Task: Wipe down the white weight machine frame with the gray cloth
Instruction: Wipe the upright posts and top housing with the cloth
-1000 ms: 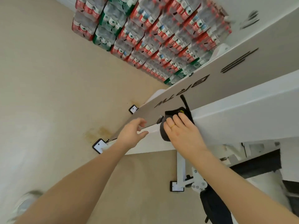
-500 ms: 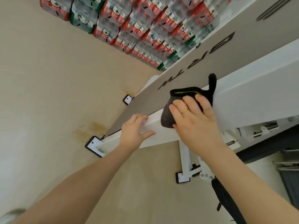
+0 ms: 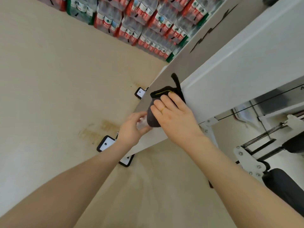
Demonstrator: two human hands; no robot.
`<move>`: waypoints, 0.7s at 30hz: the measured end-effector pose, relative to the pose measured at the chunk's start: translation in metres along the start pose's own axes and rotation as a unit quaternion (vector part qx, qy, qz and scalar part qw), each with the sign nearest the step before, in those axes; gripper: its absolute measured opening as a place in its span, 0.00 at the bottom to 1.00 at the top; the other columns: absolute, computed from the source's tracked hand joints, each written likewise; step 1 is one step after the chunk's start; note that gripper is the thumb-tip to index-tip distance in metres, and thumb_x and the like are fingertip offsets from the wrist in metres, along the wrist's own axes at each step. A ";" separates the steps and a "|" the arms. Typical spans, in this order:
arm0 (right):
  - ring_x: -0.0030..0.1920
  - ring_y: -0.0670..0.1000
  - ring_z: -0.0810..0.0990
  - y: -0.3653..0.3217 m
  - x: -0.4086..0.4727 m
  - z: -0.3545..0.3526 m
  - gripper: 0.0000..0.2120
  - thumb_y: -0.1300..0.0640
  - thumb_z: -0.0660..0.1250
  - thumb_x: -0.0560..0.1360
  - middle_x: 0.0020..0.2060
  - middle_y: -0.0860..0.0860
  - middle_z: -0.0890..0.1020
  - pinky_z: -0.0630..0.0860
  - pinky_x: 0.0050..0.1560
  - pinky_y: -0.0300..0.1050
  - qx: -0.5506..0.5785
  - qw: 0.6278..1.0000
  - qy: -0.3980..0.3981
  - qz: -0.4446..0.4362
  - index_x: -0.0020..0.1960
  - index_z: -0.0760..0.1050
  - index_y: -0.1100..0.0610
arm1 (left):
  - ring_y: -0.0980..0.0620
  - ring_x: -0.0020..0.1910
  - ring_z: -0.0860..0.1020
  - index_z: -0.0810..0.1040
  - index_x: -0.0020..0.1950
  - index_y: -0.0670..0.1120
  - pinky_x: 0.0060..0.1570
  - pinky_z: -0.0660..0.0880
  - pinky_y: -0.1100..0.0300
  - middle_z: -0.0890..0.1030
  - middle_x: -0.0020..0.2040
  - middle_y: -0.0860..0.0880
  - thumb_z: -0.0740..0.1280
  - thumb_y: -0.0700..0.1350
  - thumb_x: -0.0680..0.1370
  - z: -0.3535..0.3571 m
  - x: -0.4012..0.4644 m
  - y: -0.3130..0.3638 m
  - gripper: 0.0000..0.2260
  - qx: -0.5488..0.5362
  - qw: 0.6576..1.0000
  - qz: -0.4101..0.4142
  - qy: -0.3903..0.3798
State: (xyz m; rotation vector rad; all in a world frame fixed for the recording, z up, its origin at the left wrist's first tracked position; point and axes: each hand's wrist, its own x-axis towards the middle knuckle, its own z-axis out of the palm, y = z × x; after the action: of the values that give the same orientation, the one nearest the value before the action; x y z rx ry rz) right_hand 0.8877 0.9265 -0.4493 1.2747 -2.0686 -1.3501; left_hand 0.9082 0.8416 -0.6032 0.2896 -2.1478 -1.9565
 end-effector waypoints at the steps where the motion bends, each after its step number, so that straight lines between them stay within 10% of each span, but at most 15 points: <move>1: 0.59 0.48 0.76 0.004 -0.001 0.001 0.17 0.55 0.56 0.73 0.53 0.45 0.80 0.62 0.69 0.45 -0.006 1.000 0.001 -0.017 0.57 0.77 0.51 | 0.56 0.51 0.73 0.73 0.63 0.50 0.52 0.68 0.62 0.73 0.54 0.55 0.71 0.44 0.72 0.001 -0.001 -0.006 0.20 0.001 1.000 0.008 -0.003; 5: 0.62 0.49 0.75 0.039 -0.009 -0.010 0.21 0.40 0.66 0.68 0.58 0.46 0.79 0.63 0.69 0.47 -0.001 0.998 -0.019 -0.058 0.57 0.78 0.48 | 0.54 0.53 0.72 0.71 0.66 0.50 0.56 0.69 0.61 0.72 0.56 0.54 0.68 0.41 0.74 -0.002 -0.004 -0.014 0.21 0.019 1.000 0.000 -0.017; 21: 0.59 0.50 0.75 -0.096 0.025 0.048 0.20 0.55 0.50 0.73 0.55 0.46 0.78 0.63 0.67 0.45 0.025 0.996 -0.052 -0.064 0.60 0.75 0.50 | 0.52 0.54 0.74 0.72 0.66 0.49 0.50 0.70 0.63 0.75 0.59 0.49 0.65 0.41 0.77 0.007 -0.014 -0.118 0.18 0.006 0.998 -0.068 -0.008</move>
State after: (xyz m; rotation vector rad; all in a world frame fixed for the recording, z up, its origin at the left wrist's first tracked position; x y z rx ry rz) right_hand 0.8881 0.9179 -0.5595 1.4083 -2.1332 -1.4574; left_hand 0.9188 0.8415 -0.7219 0.4361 -2.2042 -2.0239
